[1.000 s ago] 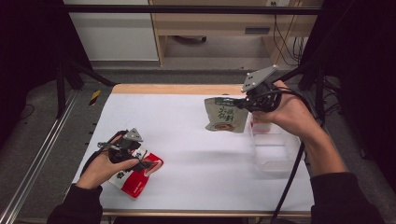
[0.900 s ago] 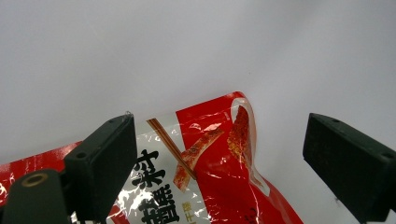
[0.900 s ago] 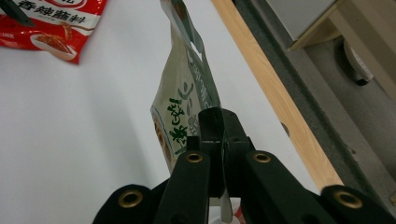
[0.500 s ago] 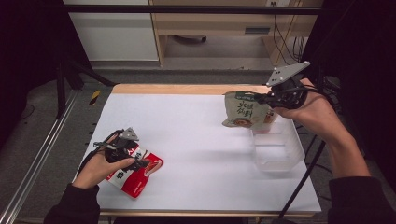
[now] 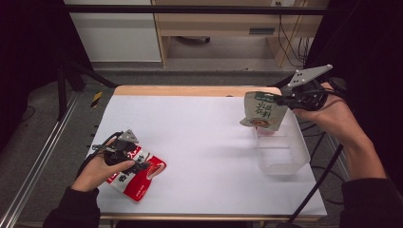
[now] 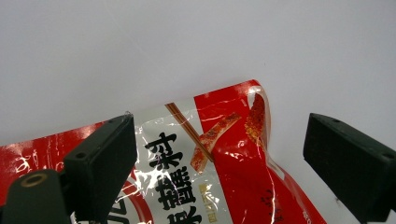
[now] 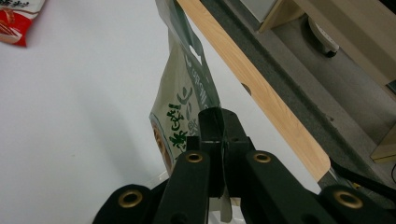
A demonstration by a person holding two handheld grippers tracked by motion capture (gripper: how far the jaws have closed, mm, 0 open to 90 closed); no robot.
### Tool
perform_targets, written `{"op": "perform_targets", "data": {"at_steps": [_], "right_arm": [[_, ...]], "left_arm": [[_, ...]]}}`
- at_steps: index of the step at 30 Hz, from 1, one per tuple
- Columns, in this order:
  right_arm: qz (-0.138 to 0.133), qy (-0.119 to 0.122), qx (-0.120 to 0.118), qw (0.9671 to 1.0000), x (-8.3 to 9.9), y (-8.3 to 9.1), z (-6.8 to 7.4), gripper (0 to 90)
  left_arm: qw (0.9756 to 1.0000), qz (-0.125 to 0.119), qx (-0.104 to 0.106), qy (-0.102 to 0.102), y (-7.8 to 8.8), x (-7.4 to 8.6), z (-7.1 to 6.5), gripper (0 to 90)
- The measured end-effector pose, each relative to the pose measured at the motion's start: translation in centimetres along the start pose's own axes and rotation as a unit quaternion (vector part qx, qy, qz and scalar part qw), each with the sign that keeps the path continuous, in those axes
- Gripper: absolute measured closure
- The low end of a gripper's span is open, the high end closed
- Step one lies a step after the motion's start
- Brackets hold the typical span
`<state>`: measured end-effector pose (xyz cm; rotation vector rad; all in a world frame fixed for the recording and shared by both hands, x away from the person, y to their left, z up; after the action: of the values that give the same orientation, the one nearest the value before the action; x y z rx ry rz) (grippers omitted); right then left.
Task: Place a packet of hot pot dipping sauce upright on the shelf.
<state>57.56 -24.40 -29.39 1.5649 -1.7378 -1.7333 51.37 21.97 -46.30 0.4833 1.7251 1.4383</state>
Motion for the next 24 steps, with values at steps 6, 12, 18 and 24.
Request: {"op": "perform_targets", "data": {"at_steps": [6, 12, 18, 24], "right_arm": [[-0.002, -0.002, 0.001, 1.0000, 1.0, -0.6, -0.8, 90.0], [0.000, -0.002, 0.003, 1.0000, 1.5, -1.1, -1.2, 90.0], [-0.007, 0.001, 0.008, 0.9999, 1.8, -1.3, -1.6, 90.0], [-0.009, 0.002, 0.012, 0.9999, 2.2, -1.4, -2.0, 90.0]], "left_arm": [[1.0000, 0.001, 0.002, 0.001, 0.0, 0.2, 0.1, 9.4], [1.0000, 0.000, 0.003, 0.001, 0.0, 0.3, 0.1, 9.2], [1.0000, 0.001, 0.002, 0.005, 0.0, 0.4, 0.3, 9.2], [1.0000, 0.001, 0.003, 0.004, 0.0, 0.4, 0.3, 9.1]]}}
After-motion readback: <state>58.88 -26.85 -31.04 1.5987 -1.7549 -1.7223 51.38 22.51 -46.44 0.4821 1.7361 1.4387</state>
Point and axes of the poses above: each handheld gripper's, and its own axes: y roughly backward along the jaws, x roughly out of its underside, z roughly to its left, the point moved 7 cm from there along -y, roughly forward along the jaws, and after that the axes turned 15 degrees about z, right-handed, at the moved point
